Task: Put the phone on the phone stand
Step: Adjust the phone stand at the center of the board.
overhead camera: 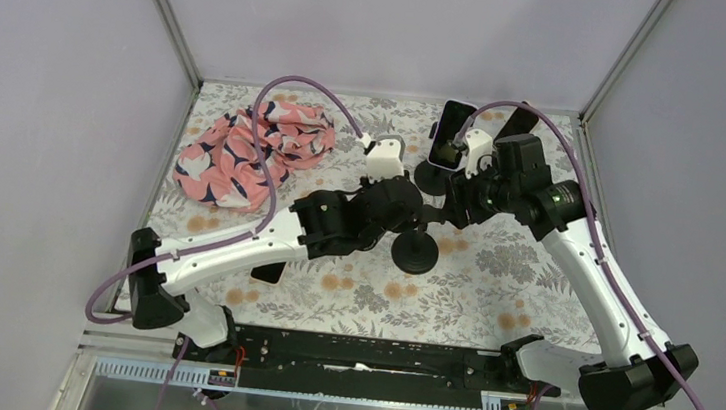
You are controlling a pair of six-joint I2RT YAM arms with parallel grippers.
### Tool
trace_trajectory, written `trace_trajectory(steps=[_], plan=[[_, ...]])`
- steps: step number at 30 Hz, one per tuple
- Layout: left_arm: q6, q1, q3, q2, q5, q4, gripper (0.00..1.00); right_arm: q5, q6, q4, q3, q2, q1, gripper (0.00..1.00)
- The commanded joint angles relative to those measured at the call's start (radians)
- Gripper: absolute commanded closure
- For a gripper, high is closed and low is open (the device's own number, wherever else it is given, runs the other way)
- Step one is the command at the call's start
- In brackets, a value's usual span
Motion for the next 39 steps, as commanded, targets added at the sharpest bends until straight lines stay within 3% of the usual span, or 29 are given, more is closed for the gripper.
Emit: trace_trajectory(steps=[1, 18, 27, 29, 31, 39], plan=[[-0.028, -0.008, 0.012, 0.046, -0.030, 0.007, 0.68, 0.054, 0.025, -0.019, 0.030, 0.027, 0.030, 0.43], [-0.014, -0.010, 0.090, 0.163, -0.102, -0.094, 0.71, 0.104, 0.024, -0.003, 0.021, 0.024, 0.059, 0.47], [0.008, -0.022, 0.093, 0.081, -0.113, -0.094, 0.63, 0.124, 0.016, 0.002, 0.011, 0.013, 0.059, 0.59], [0.011, -0.022, 0.080, 0.085, -0.119, -0.085, 0.57, 0.123, 0.016, 0.004, 0.012, 0.015, 0.059, 0.62], [0.014, -0.022, 0.075, 0.098, -0.113, -0.072, 0.53, 0.118, 0.016, 0.002, 0.014, 0.019, 0.059, 0.62], [0.034, -0.022, 0.108, 0.161, -0.139, -0.053, 0.52, 0.105, 0.015, 0.005, 0.018, 0.026, 0.059, 0.60]])
